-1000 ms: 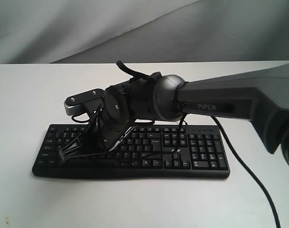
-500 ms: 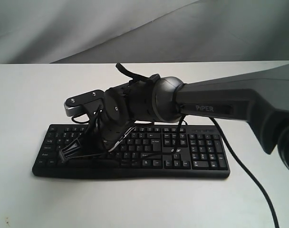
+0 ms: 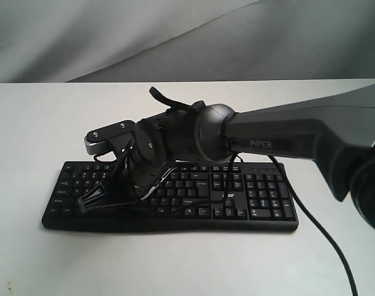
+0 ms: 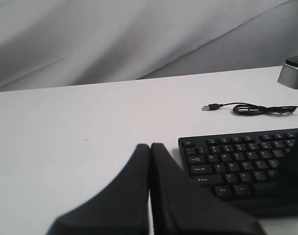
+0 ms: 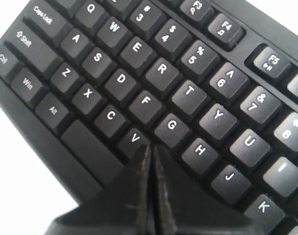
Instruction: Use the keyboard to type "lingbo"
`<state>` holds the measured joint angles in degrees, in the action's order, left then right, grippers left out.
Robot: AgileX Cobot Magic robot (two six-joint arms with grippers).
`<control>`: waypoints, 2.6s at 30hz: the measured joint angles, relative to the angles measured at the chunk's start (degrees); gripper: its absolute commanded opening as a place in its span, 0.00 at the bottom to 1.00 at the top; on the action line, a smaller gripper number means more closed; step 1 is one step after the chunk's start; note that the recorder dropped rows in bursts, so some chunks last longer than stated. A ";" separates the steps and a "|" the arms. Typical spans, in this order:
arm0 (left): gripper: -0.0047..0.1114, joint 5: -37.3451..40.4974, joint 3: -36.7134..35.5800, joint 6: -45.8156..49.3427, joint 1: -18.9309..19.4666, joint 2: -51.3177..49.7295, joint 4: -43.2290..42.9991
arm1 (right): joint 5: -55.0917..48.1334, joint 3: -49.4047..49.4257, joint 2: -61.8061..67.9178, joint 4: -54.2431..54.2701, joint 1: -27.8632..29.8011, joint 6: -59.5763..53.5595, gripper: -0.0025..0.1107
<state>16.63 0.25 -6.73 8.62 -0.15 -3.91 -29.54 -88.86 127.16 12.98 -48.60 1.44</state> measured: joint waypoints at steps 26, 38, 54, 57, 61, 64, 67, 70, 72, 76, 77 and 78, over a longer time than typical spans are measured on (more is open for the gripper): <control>0.04 0.00 0.00 0.00 0.00 0.00 0.00 | 0.88 0.00 0.14 -0.11 0.00 0.09 0.02; 0.04 0.00 0.00 0.00 0.00 0.00 0.00 | 0.88 0.00 -0.24 -0.43 0.00 0.13 0.02; 0.04 0.00 0.00 0.00 0.00 0.00 0.00 | -2.20 0.20 -6.24 -11.43 3.03 7.96 0.02; 0.04 0.00 0.00 0.00 0.00 0.00 0.00 | -3.11 0.43 -6.24 -11.51 4.66 8.44 0.02; 0.04 0.00 0.00 0.00 0.00 0.00 0.00 | -3.52 0.56 -6.24 -11.51 6.44 9.21 0.02; 0.04 0.00 0.00 0.00 0.00 0.00 0.00 | -3.52 1.41 -6.24 -11.51 7.33 9.45 0.02; 0.04 0.00 0.00 0.00 0.00 0.00 0.00 | -3.52 2.45 -6.13 -11.30 7.87 9.59 0.02; 0.04 0.00 0.00 0.00 0.00 0.00 0.00 | -3.62 2.69 -5.53 -11.06 7.87 9.59 0.02; 0.04 0.00 0.00 0.00 0.00 0.00 0.00 | -3.39 2.69 -5.43 -10.29 7.87 9.35 0.02; 0.04 0.00 0.00 0.00 0.00 0.00 0.00 | -2.80 2.69 -5.05 -6.88 7.87 7.13 0.02; 0.04 0.00 0.00 0.00 0.00 0.00 0.00 | -2.69 2.69 -4.92 -6.40 7.87 6.86 0.02; 0.04 0.00 0.00 0.00 0.00 0.00 0.00 | -2.75 2.69 -4.58 -5.58 7.87 6.24 0.02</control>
<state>16.63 0.25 -6.73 8.62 -0.15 -3.91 -32.29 -86.17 122.58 7.39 -40.74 7.68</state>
